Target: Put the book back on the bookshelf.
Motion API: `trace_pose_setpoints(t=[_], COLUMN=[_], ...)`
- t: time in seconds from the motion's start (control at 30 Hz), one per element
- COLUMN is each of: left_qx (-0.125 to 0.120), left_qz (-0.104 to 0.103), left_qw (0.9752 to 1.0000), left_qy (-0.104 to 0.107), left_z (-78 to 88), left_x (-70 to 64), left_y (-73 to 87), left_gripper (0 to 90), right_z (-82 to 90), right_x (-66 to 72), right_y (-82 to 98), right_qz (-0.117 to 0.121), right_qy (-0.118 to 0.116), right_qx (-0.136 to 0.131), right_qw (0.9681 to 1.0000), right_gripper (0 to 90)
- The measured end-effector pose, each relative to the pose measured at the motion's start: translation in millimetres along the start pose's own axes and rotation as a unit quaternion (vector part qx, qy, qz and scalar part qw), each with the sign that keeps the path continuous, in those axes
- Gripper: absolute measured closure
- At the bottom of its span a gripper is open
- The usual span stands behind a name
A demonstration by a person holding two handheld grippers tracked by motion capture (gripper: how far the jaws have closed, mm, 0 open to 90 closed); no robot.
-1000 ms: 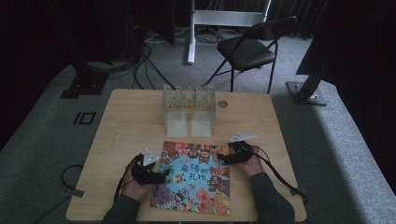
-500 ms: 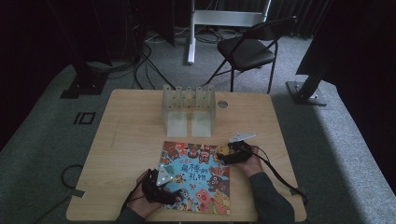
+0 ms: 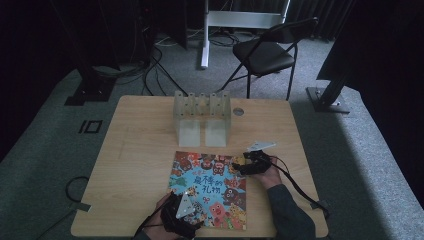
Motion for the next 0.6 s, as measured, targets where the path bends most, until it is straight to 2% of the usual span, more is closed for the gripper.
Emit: trace_pose_setpoints(t=[0.1, 0.17, 0.3, 0.43, 0.53, 0.6], left_qx=[0.007, 0.01, 0.01, 0.011, 0.008, 0.006], left_qz=[-0.02, -0.032, -0.026, -0.019, -0.004, 0.003], left_qw=[0.9998, 0.9994, 0.9996, 0.9997, 0.9998, 0.9998], left_qy=[0.003, 0.001, -0.002, 0.005, 0.017, 0.017], left_z=[-1.9, -4.1, -7.9, -10.2, -12.4, -15.2], left_x=[-7.5, -13.3, -14.7, -15.7, -14.6, -13.4], left_y=[1.4, 1.5, -2.3, -6.0, -9.5, -11.9], left_gripper=[2.8, 2.3, 2.3, 2.2, 2.2, 2.2], right_z=[0.8, 0.0, -2.1, -2.1, -3.8, -6.3], right_x=[-1.8, -2.1, -1.9, -2.7, -4.9, -5.7], right_y=[0.8, 1.4, 3.0, 2.4, 0.7, -1.3], right_qz=[0.0, 0.001, -0.002, -0.004, -0.006, -0.002], right_qy=[0.018, 0.016, 0.012, 0.008, -0.003, 0.004], right_qx=[0.005, 0.009, 0.015, 0.015, 0.019, 0.026], right_qw=[0.9998, 0.9998, 0.9998, 0.9999, 0.9998, 0.9997], right_gripper=[25.4, 25.3, 25.0, 25.1, 25.4, 24.6])
Point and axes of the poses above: each handheld gripper's, and its own axes: z roughly backward along the jaws, y roughly out of its underside, x roughly to its left, the point moved 5 cm from there along -z, roughly forward along the jaws, and after that the axes turned 13 degrees about -y, right-handed, at the moved point
